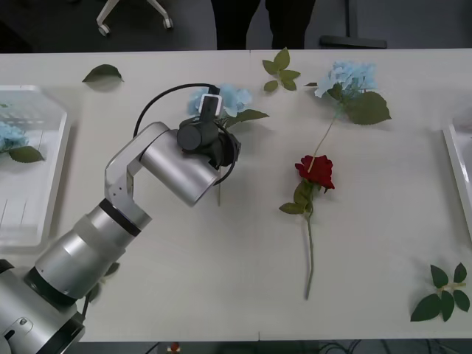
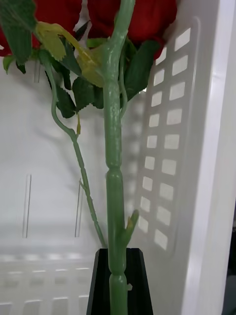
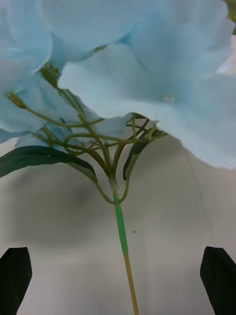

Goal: Place the red flowers into the right box and the blue flowers into the left box. If a person shows an open palm, hand one flower to the person first, then continue sorting.

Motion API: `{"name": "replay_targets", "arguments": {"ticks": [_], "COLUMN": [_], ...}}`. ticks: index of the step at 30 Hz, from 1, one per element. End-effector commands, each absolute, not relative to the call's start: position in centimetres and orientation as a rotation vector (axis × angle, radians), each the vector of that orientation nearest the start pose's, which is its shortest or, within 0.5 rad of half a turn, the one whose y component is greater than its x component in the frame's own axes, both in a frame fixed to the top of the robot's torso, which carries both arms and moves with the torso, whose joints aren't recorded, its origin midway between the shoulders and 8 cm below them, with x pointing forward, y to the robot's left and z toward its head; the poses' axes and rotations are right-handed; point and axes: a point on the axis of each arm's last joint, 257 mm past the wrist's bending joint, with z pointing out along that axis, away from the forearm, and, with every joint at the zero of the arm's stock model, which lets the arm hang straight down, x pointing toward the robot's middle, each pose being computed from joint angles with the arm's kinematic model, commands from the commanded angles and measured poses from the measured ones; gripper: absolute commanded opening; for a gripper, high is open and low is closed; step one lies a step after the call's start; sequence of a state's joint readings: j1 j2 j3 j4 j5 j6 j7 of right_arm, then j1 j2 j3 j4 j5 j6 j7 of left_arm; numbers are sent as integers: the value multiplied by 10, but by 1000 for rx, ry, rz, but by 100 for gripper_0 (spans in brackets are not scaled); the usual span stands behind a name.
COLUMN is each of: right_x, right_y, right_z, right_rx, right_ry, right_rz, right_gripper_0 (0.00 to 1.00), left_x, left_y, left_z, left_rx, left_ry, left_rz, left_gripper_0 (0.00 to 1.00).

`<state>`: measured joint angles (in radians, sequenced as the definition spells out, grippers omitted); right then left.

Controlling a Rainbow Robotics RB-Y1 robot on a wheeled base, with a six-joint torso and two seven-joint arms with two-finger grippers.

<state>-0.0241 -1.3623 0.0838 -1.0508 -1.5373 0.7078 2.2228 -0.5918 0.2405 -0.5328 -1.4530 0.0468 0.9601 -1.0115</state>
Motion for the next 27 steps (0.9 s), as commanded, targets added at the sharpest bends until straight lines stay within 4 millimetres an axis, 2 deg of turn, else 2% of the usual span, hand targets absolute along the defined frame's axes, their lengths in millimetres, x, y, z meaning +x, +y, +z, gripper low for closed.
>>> {"name": "replay_targets", "arguments": {"ticks": [1,7,10,15,17,19,20,25,27], "right_x": [415,415,415,420,426,427,429,433,435], "right_y": [-702,-697,-703,-702,-698,-696,-695,-691,-688], "right_z": [-204,-224,-229,-235,-236,-237,-237,-235,-234], "right_rx": [-125,-128,-164,-190,-187,-188,-188,-204,-215], "right_ry": [2399,2400,2401,2392,2376,2373,2370,2363,2359], "right_rz": [-416,-416,-478,-509,-502,-498,-496,-494,-492], "right_gripper_0": [0,0,0,0,2,18,29,63,70], "left_x": [594,599,598,598,600,600,600,600,600], "left_y": [32,35,36,40,41,44,44,48,48], "left_z": [-238,-252,-258,-268,-270,-273,-275,-280,-281], "left_rx": [353,384,395,406,407,407,409,407,402], "left_ry": [2110,2106,2113,2128,2129,2132,2132,2142,2146], "left_rz": [-83,-61,-50,-24,-21,-17,-17,-7,-9], "left_gripper_0": [100,100,99,54,27,11,1,0,0]}}
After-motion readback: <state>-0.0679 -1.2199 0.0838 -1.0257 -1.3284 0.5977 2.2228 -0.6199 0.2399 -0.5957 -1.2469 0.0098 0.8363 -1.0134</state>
